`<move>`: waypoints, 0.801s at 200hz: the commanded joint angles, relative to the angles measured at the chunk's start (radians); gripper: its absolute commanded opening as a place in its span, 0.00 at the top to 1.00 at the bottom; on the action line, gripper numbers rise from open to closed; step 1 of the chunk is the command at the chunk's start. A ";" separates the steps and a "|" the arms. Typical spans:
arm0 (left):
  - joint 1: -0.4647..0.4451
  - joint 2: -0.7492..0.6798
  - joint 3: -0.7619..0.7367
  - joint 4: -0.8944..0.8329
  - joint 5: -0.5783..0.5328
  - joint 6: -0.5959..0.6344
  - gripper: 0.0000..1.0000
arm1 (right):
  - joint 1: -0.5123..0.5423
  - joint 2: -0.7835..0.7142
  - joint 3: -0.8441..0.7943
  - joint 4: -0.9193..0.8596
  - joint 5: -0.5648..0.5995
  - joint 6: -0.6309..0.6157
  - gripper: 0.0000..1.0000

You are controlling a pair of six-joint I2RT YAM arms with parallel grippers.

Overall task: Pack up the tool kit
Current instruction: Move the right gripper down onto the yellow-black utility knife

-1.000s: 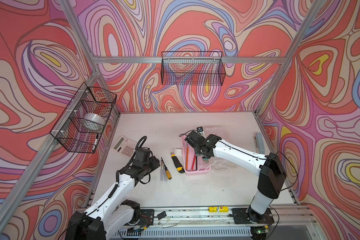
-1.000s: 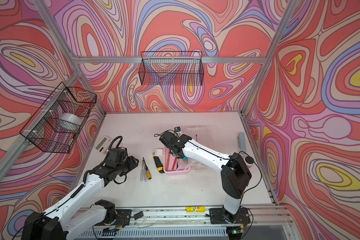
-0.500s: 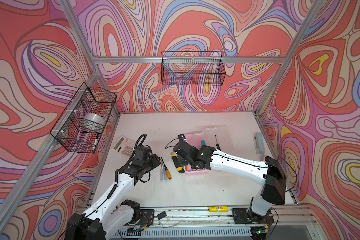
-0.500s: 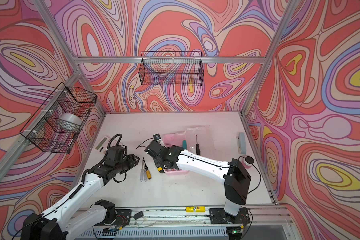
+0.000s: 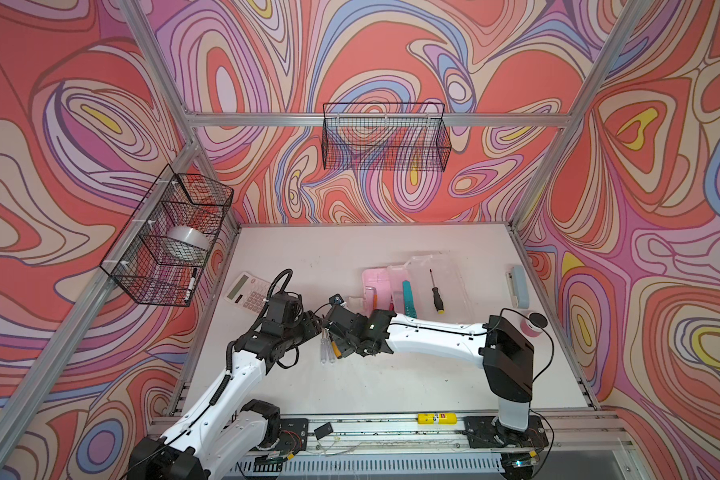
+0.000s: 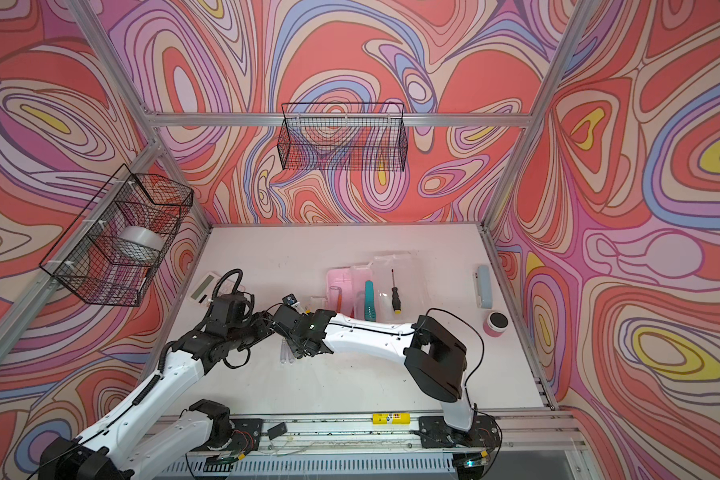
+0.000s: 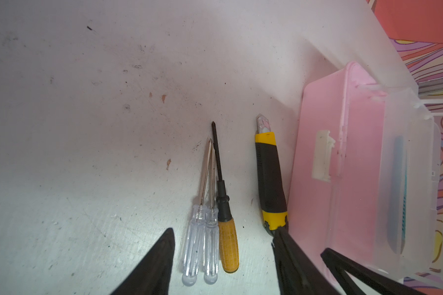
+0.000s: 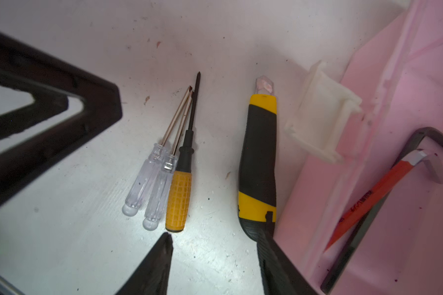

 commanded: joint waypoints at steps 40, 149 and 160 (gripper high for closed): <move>0.007 0.015 -0.027 -0.007 -0.005 0.001 0.38 | -0.055 0.077 0.031 0.001 0.015 0.042 0.44; 0.007 0.055 -0.030 0.039 0.021 -0.019 0.39 | -0.121 0.146 0.056 -0.008 -0.010 0.016 0.44; 0.007 0.058 -0.030 0.042 0.024 -0.019 0.39 | -0.122 0.171 0.080 -0.019 -0.011 0.014 0.44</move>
